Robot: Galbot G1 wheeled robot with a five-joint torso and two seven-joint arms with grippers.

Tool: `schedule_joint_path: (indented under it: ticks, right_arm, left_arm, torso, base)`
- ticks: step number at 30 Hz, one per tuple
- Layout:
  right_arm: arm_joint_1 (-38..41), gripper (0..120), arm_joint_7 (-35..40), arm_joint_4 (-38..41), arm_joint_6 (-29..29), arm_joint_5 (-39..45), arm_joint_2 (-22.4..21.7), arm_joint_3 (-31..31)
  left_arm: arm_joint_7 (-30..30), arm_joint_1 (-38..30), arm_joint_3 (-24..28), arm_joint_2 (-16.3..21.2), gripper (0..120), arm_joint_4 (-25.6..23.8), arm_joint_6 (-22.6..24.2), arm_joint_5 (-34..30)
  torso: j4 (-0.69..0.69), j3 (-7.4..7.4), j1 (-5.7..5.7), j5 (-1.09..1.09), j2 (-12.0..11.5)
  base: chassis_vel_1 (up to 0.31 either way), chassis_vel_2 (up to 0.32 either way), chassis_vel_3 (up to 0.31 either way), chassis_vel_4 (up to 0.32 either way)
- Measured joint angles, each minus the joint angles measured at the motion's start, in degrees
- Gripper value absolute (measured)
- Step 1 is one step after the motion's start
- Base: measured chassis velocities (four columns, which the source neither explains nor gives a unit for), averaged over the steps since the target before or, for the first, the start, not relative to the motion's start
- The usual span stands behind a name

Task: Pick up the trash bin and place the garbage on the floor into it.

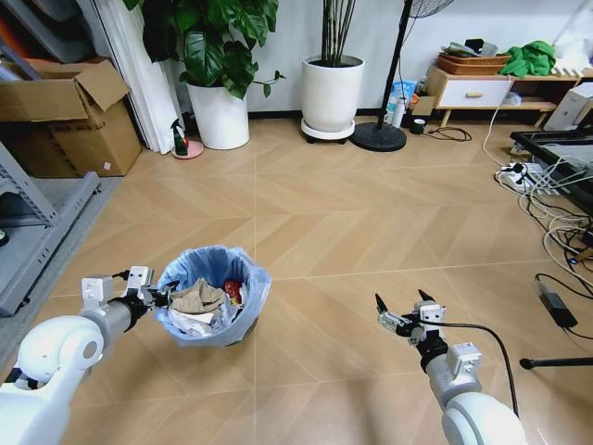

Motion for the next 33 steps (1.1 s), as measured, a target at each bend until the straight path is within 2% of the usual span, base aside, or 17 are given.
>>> schedule_joint_path:
  ticks: [11,17,21,24,33]
  right_arm:
    - [-0.10,100,-0.02,0.15,0.00,-0.12,0.10,0.03]
    - [-0.15,100,-0.02,-0.10,0.93,-0.15,0.25,0.10]
    - [-0.15,100,0.09,-0.17,1.09,-0.02,-0.21,0.34]
    - [0.77,100,0.25,-0.09,0.73,0.53,-0.75,0.29]
    - [1.61,100,0.51,-0.61,0.35,0.99,-0.99,-0.22]
  left_arm:
    - [0.01,0.39,-0.25,-0.26,0,-0.08,0.00,0.03]
    - [-0.30,0.96,-0.19,-1.82,0,0.00,0.00,0.98]
    - [-3.34,1.77,-0.40,-2.63,0,-1.09,0.00,0.29]
    - [-5.35,3.74,-1.74,-2.87,0,-1.57,0.00,0.21]
    - [-6.41,9.68,-3.34,-4.88,0,-0.70,0.00,3.06]
  torso:
    - [0.00,0.00,0.00,0.00,0.00]
    - [0.00,0.00,0.00,0.00,0.00]
    - [-0.01,0.00,0.00,0.00,-0.01]
    - [0.00,0.00,0.00,0.00,-0.01]
    - [0.01,0.00,0.00,-0.01,-0.01]
  base:
    - [-0.019,-0.023,0.020,0.027]
    - [-0.016,-0.018,0.016,0.012]
    - [0.000,0.000,0.000,0.000]
    - [0.000,0.000,0.000,0.000]
    - [0.000,0.000,0.000,0.000]
